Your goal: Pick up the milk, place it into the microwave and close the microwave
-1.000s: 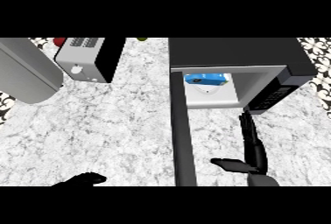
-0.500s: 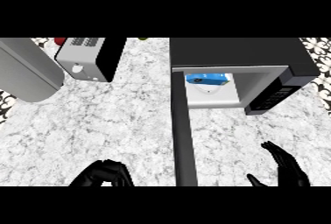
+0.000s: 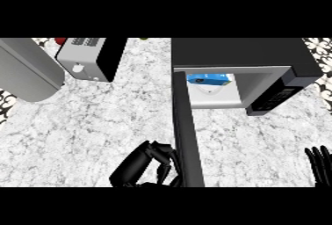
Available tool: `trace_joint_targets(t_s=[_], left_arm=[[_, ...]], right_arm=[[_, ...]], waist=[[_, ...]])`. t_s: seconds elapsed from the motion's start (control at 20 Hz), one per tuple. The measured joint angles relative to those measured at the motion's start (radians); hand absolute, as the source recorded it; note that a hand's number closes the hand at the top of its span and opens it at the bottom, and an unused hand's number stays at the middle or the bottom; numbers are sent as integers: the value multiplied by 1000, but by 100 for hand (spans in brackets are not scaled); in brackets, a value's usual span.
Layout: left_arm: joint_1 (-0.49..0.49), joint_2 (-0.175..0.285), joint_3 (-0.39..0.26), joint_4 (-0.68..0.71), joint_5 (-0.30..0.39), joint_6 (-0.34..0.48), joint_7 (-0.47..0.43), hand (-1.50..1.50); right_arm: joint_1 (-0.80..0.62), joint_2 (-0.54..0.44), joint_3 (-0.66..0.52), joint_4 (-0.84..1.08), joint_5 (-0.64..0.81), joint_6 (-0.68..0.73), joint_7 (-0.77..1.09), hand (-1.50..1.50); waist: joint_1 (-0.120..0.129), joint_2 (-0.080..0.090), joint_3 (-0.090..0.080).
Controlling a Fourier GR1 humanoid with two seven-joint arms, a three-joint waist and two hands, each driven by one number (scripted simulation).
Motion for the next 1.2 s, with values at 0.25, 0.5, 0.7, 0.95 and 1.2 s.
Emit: trace_joint_targets(t_s=[0.25, 0.5, 0.7, 0.95, 1.2], left_arm=[[-192, 1, -117, 178, 23, 139, -9, 150], [-323, 4, -291, 334, 121, 318, 32, 150], [-425, 4, -405, 439, 239, 400, 60, 150], [-531, 5, -503, 515, 370, 459, 97, -150], [-606, 3, -515, 529, 492, 514, 58, 150]], right_arm=[[29, -39, -31, -78, -23, 27, 26, -150], [39, -58, -45, -159, -60, 49, 73, -150], [25, -85, -52, -203, -108, 91, 106, -150], [14, -123, -43, -263, -148, 140, 151, -150], [-22, -158, -27, -319, -183, 173, 197, -150]], waist=[[-7, 1, 0], [-19, 3, 0], [-43, 7, -1], [-84, 15, -1], [-125, 26, -4]])
